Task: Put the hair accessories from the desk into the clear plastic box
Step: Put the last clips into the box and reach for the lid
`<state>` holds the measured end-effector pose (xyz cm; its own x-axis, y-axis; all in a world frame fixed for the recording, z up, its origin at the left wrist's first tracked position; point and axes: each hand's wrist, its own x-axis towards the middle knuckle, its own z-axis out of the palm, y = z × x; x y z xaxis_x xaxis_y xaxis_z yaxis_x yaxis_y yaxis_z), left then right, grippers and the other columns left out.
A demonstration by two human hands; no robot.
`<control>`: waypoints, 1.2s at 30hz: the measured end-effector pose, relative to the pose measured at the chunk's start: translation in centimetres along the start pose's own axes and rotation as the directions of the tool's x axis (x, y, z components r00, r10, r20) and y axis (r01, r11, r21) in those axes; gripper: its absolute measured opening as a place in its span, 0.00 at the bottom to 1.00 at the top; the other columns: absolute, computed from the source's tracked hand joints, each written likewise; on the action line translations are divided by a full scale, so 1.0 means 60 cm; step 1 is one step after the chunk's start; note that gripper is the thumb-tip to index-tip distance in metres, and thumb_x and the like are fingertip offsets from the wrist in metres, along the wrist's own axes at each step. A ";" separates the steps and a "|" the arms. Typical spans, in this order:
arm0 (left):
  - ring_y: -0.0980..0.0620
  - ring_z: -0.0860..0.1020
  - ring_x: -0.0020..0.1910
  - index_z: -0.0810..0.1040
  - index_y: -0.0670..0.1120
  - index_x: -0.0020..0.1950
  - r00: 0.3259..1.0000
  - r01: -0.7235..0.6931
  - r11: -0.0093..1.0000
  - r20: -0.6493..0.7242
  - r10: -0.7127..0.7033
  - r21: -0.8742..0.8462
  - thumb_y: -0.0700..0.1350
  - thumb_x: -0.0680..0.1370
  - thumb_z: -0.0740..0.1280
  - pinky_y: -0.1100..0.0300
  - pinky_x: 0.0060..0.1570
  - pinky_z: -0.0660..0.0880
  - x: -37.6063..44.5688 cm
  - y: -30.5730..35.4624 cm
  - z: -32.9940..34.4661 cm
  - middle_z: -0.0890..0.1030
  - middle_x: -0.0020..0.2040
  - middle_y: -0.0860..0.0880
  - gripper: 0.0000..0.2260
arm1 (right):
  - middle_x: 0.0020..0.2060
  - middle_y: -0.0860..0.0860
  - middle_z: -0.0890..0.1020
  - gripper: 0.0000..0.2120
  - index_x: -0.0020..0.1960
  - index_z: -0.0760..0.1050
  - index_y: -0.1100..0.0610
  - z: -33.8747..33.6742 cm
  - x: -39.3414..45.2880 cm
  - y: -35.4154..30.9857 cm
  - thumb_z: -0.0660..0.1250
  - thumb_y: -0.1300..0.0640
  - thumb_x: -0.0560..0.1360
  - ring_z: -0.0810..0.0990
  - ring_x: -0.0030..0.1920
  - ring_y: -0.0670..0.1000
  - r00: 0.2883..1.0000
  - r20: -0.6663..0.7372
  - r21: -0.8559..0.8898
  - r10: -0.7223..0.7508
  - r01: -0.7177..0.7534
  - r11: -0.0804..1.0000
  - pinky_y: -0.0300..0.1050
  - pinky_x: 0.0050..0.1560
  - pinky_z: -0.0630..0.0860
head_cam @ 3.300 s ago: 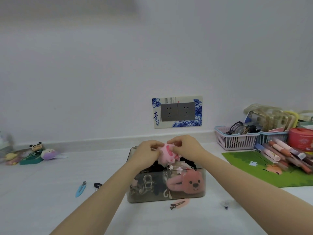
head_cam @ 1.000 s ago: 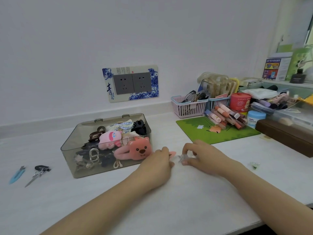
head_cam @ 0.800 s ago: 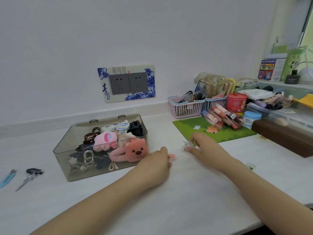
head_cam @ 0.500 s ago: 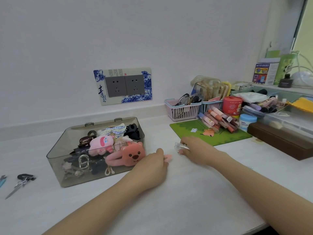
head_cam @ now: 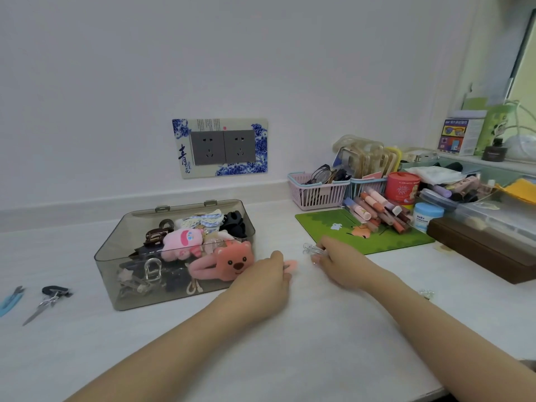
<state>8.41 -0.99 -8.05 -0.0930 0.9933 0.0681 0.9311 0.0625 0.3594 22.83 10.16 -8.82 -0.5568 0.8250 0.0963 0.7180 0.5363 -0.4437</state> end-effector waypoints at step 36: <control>0.50 0.67 0.32 0.68 0.44 0.39 0.968 0.235 0.968 -0.065 -0.241 -0.086 0.50 0.76 0.64 0.58 0.33 0.62 0.033 -0.284 -0.225 0.69 0.33 0.49 0.12 | 0.48 0.52 0.78 0.13 0.58 0.77 0.56 0.022 0.175 -0.298 0.65 0.53 0.75 0.72 0.45 0.49 0.935 0.060 -0.092 -0.351 0.355 0.930 0.40 0.46 0.66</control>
<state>-12.43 -1.40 -1.46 -0.3378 0.9404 0.0399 0.8489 0.2861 0.4444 3.57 9.01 -1.05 -0.7971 0.5723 0.1924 0.5087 0.8082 -0.2966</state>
